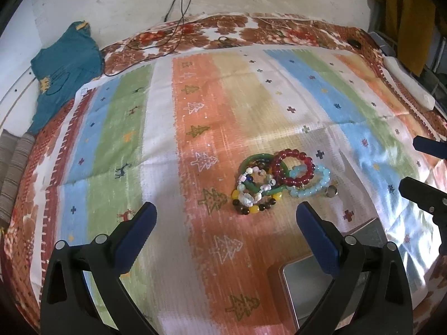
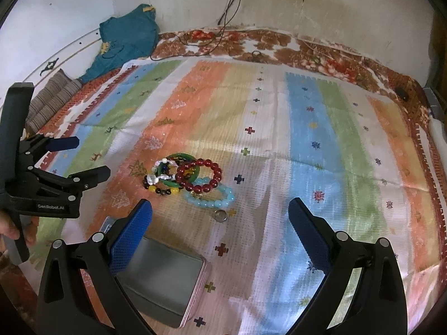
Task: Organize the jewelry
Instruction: 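Move both grippers toward the bracelet pile beside the silver tin, then close the right gripper on the red bead bracelet while the left gripper pins the green bangle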
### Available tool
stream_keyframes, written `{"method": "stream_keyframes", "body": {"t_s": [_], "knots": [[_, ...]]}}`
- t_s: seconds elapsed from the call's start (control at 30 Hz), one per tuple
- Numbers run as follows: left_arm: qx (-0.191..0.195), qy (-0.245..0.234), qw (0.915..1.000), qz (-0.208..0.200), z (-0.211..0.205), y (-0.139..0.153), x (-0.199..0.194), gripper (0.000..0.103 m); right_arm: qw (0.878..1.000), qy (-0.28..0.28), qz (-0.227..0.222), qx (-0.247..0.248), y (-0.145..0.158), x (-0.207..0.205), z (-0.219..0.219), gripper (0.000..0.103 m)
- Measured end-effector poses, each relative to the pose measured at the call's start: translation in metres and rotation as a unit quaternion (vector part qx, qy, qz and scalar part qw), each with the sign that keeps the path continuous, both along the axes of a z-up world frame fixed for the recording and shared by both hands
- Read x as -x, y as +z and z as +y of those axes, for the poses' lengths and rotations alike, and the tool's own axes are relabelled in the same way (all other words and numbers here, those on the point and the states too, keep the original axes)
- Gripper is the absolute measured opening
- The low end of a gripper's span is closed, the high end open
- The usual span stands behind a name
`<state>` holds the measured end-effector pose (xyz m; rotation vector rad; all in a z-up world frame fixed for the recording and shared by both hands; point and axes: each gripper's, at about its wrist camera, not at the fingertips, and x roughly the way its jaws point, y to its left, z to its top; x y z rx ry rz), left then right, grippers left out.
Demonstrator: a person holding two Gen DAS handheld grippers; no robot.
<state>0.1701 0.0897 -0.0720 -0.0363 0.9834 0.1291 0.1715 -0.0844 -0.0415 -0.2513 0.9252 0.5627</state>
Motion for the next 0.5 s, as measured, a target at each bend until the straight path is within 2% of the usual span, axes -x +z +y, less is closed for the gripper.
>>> {"method": "stream_keyframes", "body": {"t_s": [0.17,0.5], "knots": [[0.019,-0.004,0.9998,0.009,0.006,-0.007,-0.009,0.097,1.000,-0.005,0.009,0.001,-0.007,-0.011,0.007,0.099],[0.027,-0.010,0.9993,0.022,0.013,-0.023,-0.026,0.097,1.000,-0.009,0.028,0.007,-0.024,-0.031,0.017,0.099]]}}
